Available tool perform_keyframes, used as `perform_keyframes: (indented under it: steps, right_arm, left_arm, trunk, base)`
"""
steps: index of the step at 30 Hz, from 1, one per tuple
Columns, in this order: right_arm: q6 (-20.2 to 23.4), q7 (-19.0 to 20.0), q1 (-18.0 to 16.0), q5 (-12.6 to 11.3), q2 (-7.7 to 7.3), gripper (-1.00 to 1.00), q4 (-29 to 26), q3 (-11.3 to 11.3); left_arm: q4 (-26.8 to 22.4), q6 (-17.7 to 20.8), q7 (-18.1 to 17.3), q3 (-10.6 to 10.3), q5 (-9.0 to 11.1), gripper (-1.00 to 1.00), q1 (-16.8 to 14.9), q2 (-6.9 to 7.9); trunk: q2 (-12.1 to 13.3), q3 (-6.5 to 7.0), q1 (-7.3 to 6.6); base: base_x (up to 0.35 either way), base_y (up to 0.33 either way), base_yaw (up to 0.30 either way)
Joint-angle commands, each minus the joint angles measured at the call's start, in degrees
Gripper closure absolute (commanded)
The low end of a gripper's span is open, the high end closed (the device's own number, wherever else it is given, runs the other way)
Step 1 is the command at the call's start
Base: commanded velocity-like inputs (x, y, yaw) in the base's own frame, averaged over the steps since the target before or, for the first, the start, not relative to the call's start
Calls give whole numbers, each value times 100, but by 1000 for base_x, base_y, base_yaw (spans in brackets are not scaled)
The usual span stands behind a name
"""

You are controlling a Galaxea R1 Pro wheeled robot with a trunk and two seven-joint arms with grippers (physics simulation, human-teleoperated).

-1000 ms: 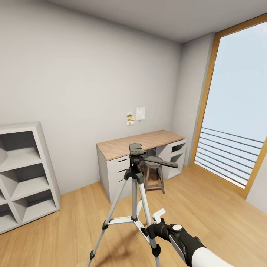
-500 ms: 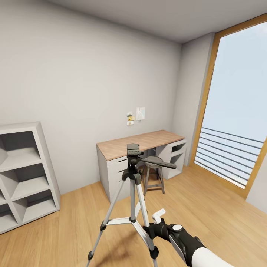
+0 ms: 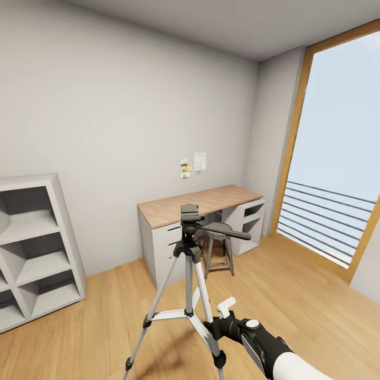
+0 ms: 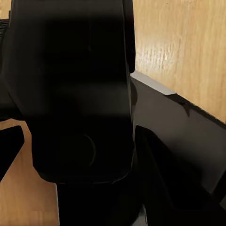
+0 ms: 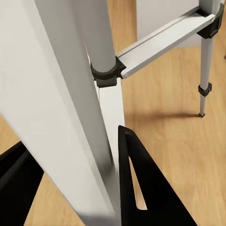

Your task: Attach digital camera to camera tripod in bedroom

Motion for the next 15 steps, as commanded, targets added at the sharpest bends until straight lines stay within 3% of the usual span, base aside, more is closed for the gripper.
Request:
perform_keyframes:
  steps: [1,3,6,8,9,11,12,15]
  right_arm:
    - [7,17,-3,53,1,100,-10,-25]
    - [3,17,-3,53,1,100,-10,-25]
    - [-5,17,-3,53,-5,100,-10,-25]
    - [-8,17,-3,53,-6,100,-10,-25]
    - [-9,17,-3,53,-7,100,-10,-25]
    - [-10,17,-3,53,-7,100,-10,-25]
    - [-10,17,-3,53,-7,100,-10,-25]
    - [-11,17,-3,53,-7,100,-17,-25]
  left_arm:
    - [-31,-7,39,-43,63,100,-3,16]
    - [-96,2,81,-44,110,100,-8,52]
    - [-935,287,294,-60,79,100,-26,335]
    - [-1563,736,468,-60,0,100,-55,577]
    - [-2056,1189,587,-54,-49,100,-87,773]
    - [-2604,1721,695,-50,-81,100,-142,963]
    - [-3185,2270,794,-47,-101,100,-213,1139]
    - [-4226,3216,951,-40,-118,100,-445,1397]
  trunk:
    - [-9,-10,2]
    - [-9,-10,2]
    - [-9,-10,2]
    - [-9,-10,2]
    - [-9,-10,2]
    - [-9,-10,2]
    - [-9,-10,2]
    - [-9,-10,2]
  base:
    - [0,0,0]
    - [0,0,0]
    - [0,0,0]
    - [0,0,0]
    - [0,0,0]
    - [0,0,0]
    - [0,0,0]
    - [0,0,0]
